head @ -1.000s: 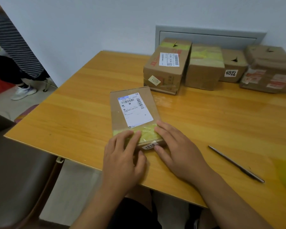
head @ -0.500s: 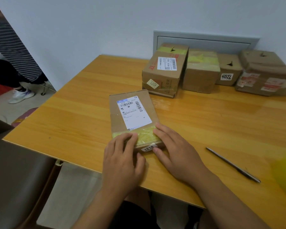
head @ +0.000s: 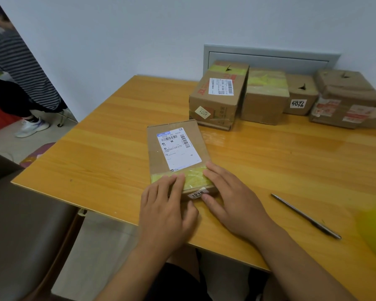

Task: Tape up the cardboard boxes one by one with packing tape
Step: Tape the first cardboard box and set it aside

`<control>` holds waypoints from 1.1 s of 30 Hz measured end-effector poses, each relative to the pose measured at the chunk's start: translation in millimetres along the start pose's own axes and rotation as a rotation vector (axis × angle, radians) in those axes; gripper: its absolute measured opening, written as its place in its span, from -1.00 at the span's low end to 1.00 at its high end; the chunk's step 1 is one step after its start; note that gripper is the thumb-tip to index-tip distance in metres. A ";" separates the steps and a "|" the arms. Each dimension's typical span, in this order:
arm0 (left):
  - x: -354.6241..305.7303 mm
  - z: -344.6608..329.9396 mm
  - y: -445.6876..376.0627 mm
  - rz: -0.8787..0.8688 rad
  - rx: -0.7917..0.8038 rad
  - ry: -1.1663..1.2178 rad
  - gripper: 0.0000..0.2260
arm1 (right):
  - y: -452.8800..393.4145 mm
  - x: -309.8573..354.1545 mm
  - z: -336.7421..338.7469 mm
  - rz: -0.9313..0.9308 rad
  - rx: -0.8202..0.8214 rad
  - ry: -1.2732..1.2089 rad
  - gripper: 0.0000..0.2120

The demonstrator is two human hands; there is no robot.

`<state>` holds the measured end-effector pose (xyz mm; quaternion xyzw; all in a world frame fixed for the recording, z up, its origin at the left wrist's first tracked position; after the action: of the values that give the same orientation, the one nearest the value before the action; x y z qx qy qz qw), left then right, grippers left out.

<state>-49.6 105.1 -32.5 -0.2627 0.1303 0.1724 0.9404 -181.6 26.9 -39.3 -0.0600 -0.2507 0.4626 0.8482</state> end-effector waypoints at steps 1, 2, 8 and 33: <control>-0.7 0.8 -0.6 -0.004 -0.006 -0.004 -0.50 | 0.2 0.4 0.6 -0.003 0.000 -0.002 -0.39; -1.6 1.4 -1.3 -0.007 -0.011 -0.012 -0.50 | 0.0 0.5 1.4 -0.007 -0.002 -0.006 -0.38; -4.2 -0.2 0.4 -0.012 0.068 -0.055 -0.48 | 1.1 1.4 1.7 -0.024 0.028 -0.015 -0.36; 45.0 -3.8 -21.9 0.187 0.326 -0.231 -0.24 | -26.8 18.3 23.6 -0.047 0.156 0.084 -0.38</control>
<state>-0.8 97.0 -40.9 -0.0726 0.0713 0.2643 0.9590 -164.5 23.6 -3.2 -0.0071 -0.1791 0.4578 0.8708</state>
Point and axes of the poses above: each hand's wrist, its own y-axis away from the middle knuckle, its own z-axis out of the back of the hand, x = y × z, the point moved 7 cm from there along -y, towards the middle knuckle, and after that the axes turned 12 degrees about z, right-handed, at the moved point
